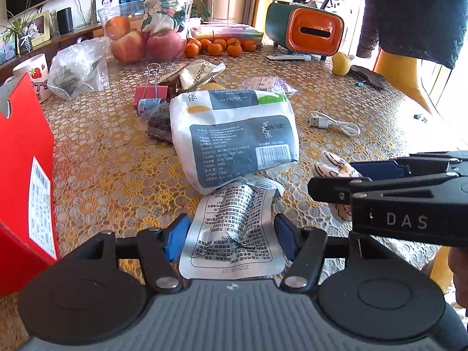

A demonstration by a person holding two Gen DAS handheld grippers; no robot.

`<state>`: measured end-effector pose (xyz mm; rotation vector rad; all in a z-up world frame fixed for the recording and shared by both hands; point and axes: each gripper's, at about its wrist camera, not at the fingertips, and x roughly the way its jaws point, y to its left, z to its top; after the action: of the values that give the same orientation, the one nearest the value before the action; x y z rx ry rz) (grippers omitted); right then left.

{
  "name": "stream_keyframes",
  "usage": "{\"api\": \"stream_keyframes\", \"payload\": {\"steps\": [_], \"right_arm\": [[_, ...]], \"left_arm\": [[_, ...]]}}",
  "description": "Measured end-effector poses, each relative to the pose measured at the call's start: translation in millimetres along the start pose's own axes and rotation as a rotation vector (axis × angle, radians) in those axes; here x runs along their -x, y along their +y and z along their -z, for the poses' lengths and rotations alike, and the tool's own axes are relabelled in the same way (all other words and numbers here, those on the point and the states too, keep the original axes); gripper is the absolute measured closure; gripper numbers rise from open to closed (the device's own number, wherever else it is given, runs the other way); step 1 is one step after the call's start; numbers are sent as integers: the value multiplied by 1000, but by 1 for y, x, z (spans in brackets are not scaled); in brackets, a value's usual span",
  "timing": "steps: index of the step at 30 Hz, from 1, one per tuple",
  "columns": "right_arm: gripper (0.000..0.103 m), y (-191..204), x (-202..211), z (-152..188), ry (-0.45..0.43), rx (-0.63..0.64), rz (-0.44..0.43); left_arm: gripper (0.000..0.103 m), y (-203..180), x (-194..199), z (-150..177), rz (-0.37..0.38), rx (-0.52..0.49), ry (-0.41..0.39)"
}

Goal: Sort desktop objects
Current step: 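Grasp the printed snack sachet with the left gripper while the right holds the plush, then carry the sachet and plush over the red box with both grippers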

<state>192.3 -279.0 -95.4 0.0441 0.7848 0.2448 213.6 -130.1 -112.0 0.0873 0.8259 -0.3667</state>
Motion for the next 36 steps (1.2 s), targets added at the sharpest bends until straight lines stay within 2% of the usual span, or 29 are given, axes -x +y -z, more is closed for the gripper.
{"api": "stream_keyframes", "payload": {"steps": [11, 21, 36], "right_arm": [[54, 12, 30, 6, -2, 11, 1], [54, 27, 47, 5, 2, 22, 2], [55, 58, 65, -11, -14, 84, -26]], "left_arm": [[40, -2, 40, 28, -18, 24, 1], [40, 9, 70, 40, -38, 52, -22], [41, 29, 118, 31, -40, 94, -117]]}}
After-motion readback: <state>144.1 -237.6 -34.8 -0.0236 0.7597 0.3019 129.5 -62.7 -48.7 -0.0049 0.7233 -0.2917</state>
